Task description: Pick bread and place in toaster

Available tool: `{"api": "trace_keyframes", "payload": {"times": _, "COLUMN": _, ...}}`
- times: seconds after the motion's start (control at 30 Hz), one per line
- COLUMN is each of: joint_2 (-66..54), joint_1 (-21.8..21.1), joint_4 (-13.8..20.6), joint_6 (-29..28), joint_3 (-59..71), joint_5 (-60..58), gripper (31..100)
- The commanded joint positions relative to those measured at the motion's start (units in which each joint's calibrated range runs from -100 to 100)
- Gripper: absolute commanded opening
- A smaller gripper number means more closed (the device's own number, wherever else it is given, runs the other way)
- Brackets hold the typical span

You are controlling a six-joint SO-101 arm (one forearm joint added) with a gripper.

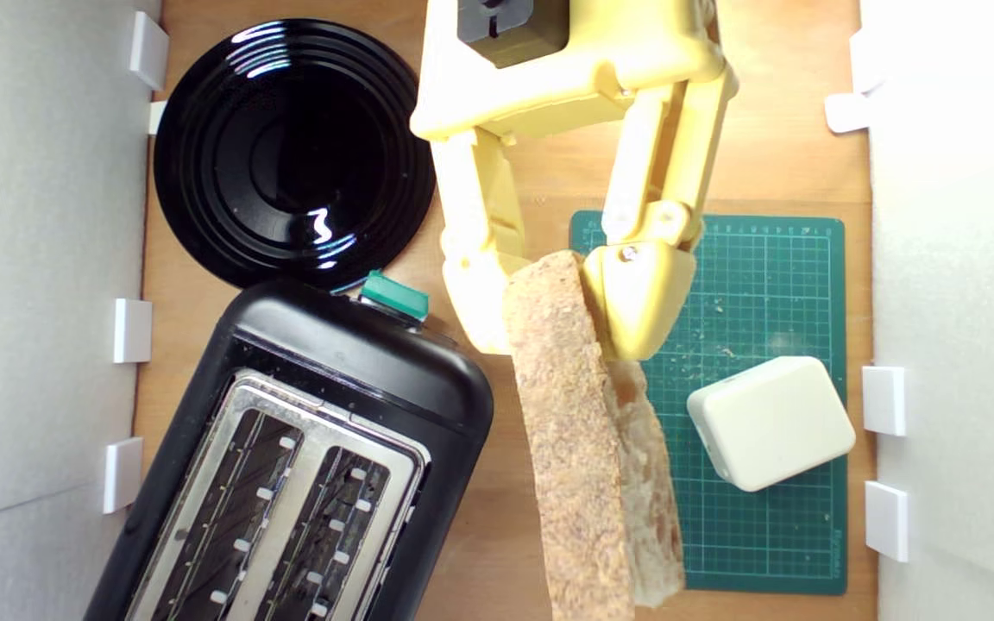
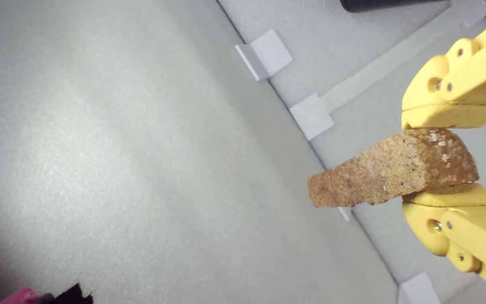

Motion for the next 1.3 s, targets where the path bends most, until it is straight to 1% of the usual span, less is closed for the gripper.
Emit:
{"api": "trace_keyframes", "payload": {"times": 0.0, "joint_2": 2.21, "joint_1": 2.31, "joint_4": 0.05, "joint_6": 4.89, "joint_3": -11.85, "joint_5": 7.39, "gripper": 61.1}}
{"api": "trace_keyframes", "payload": {"times": 0.1, "joint_2": 3.38, "joint_1": 4.57, "joint_4": -0.04, "joint_6": 8.13, "joint_3": -15.12, "joint_5": 13.02, "gripper": 61.1}}
{"api": "trace_keyframes", "payload": {"times": 0.33, "joint_2": 3.38, "joint_1": 10.45, "joint_4": -0.04, "joint_6": 15.3, "joint_3": -16.02, "joint_5": 24.11, "gripper": 61.1}}
{"api": "trace_keyframes", "payload": {"times": 0.57, "joint_2": 3.79, "joint_1": 16.25, "joint_4": -0.04, "joint_6": 18.43, "joint_3": -16.02, "joint_5": 28.12, "gripper": 61.1}}
{"api": "trace_keyframes", "payload": {"times": 0.7, "joint_2": 4.04, "joint_1": 18.75, "joint_4": -0.04, "joint_6": 18.7, "joint_3": -16.02, "joint_5": 28.29, "gripper": 61.1}}
{"api": "trace_keyframes", "payload": {"times": 0.83, "joint_2": 4.13, "joint_1": 20.52, "joint_4": 0.05, "joint_6": 18.75, "joint_3": -16.02, "joint_5": 28.03, "gripper": 61.1}}
{"api": "trace_keyframes", "payload": {"times": 0.97, "joint_2": 5.79, "joint_1": 20.44, "joint_4": 2.77, "joint_6": 18.64, "joint_3": -16.11, "joint_5": 27.78, "gripper": 61.7}}
{"api": "trace_keyframes", "payload": {"times": 1.27, "joint_2": 8.79, "joint_1": 21.01, "joint_4": 3.04, "joint_6": 17.39, "joint_3": -18.2, "joint_5": 27.44, "gripper": 61.7}}
